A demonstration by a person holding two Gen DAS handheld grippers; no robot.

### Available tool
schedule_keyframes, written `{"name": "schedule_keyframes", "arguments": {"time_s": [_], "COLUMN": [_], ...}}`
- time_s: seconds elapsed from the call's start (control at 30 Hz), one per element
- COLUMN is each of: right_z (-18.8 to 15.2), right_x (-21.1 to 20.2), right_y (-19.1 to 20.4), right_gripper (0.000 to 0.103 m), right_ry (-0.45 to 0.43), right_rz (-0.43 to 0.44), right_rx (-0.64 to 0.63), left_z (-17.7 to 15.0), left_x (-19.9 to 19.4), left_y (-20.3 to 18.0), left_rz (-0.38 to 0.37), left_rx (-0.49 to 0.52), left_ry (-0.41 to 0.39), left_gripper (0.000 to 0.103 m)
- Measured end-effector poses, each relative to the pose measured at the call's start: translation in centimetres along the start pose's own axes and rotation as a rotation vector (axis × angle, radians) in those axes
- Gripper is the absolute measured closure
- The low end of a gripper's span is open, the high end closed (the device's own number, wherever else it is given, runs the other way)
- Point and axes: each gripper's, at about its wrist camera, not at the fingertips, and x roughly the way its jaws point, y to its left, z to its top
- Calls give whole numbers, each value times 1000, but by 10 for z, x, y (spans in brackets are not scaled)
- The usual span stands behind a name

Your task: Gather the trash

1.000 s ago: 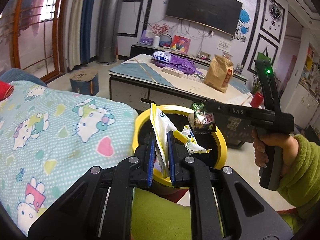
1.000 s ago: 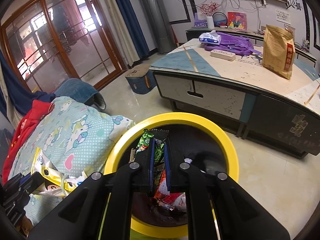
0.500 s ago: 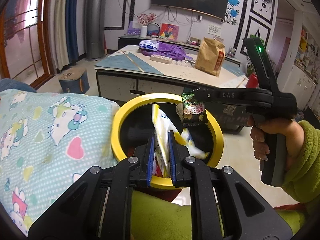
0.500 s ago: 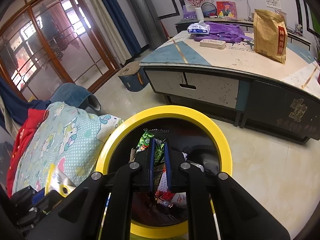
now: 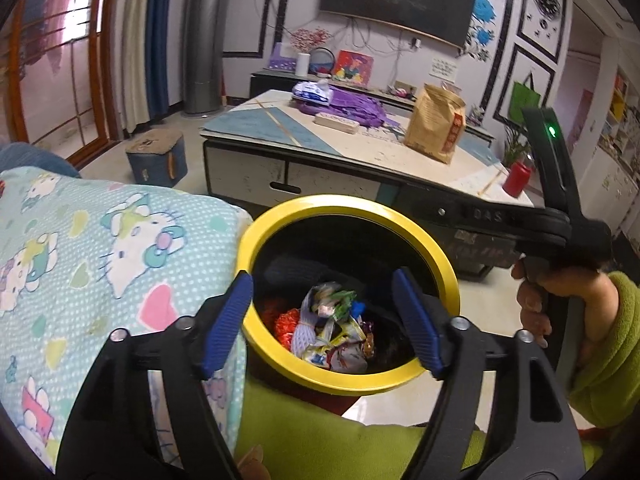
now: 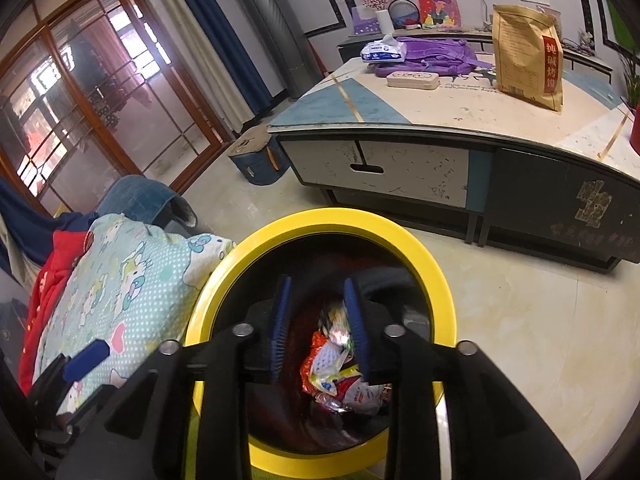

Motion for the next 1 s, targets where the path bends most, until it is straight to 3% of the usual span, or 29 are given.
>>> {"name": "schedule_keyframes", "arguments": {"time_s": [0.07, 0.13, 0.27, 0.4, 0.6, 0.77, 1.0], "right_z": [-2, -5, -12, -23, -51, -77, -102], "right_x": [-4, -13, -32, -54, -83, -100, -118], "right_y": [5, 12, 30, 58, 102, 135, 153], "right_gripper": [67, 62, 52, 26, 6, 6, 6], "right_ry": [-4, -19, -73, -143, -262, -379, -517], "right_rz": [-2, 1, 27, 60, 97, 86, 65], "right_rx": [-19, -36, -79, -163, -311, -432, -488], "left_z": [1, 1, 2, 3, -6, -19, -40], "left_x": [-6, -15, -35, -59, -98, -125, -150], "left_y": [5, 13, 27, 45, 64, 62, 45], "left_rz": [20, 54, 134, 187, 249, 288, 332], "left_rx": [-14, -34, -68, -114, -154, -140, -91], "left_ry": [-13, -30, -61, -99, -174, -220, -292], "left_gripper": [16, 11, 11, 11, 11, 11, 11]}}
